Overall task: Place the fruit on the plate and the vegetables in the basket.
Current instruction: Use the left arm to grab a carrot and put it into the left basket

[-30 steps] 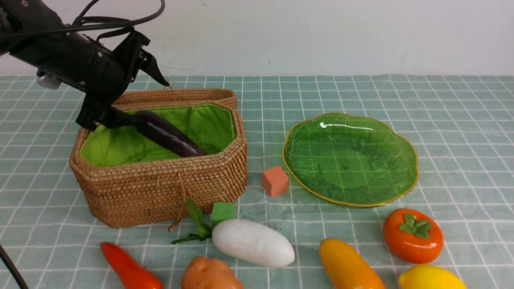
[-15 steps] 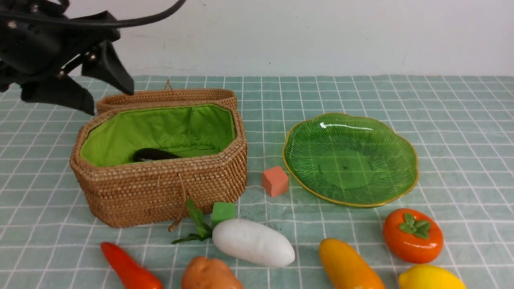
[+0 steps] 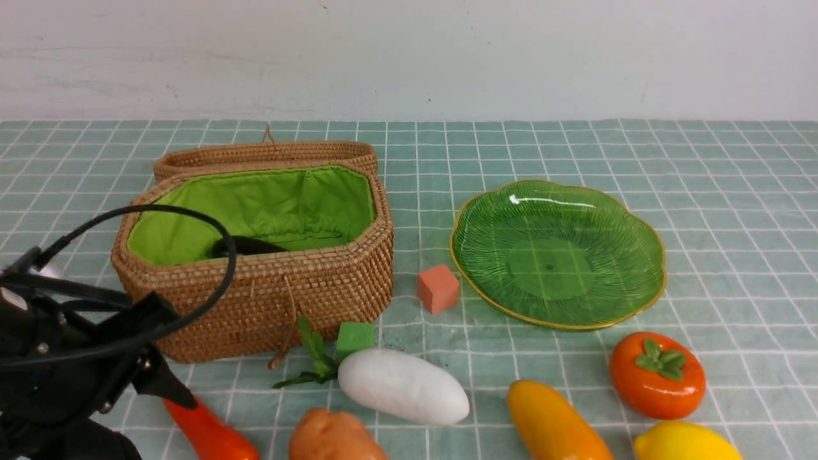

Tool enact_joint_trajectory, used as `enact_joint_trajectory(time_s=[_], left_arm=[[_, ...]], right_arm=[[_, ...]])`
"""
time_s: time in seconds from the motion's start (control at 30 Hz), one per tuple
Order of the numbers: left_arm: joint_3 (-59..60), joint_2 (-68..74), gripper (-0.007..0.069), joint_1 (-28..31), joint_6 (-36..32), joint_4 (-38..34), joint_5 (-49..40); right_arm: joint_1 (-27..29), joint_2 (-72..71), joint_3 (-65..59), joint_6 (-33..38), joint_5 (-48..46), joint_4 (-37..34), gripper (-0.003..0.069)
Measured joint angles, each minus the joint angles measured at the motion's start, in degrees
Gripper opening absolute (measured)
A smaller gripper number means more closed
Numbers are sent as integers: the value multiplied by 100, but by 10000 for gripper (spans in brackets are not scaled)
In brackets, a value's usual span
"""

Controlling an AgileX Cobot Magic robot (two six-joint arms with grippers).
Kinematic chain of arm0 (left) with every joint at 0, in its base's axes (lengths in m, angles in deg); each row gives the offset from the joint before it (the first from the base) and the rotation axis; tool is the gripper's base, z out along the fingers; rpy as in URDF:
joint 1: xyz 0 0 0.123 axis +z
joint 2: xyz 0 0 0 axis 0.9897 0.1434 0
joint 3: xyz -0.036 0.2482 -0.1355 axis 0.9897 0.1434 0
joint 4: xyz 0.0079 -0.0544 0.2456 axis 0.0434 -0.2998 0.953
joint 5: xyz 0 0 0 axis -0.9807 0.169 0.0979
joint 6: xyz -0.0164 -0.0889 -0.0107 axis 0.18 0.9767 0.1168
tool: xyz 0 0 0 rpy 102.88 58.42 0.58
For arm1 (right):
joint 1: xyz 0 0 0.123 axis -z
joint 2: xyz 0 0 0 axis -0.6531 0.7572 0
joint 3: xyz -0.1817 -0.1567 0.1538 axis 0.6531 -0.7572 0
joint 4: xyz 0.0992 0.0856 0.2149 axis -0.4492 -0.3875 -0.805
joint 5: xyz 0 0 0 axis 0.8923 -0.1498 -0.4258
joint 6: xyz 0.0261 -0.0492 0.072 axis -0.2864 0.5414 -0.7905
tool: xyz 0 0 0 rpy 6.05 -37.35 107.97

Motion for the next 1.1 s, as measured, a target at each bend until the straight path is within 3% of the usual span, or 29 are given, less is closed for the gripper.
enact_joint_trajectory(time_s=[0.2,0.4,0.57,0.73,1.1], left_arm=[[7,805,555,-439,8,64,730],[7,1544,560,-736,404,398,1299],[7,2102,493,-739,388,545,1424],[-29,2039,328,-739,370,558,1440],[-1363,421,334,-743,365,157,311]], right_arm=[[0,0,0,0,0,0,240],[0,0,0,0,0,0,240],[0,0,0,0,0,0,240],[0,0,0,0,0,0,240],[0,0,0,0,0,0,240]])
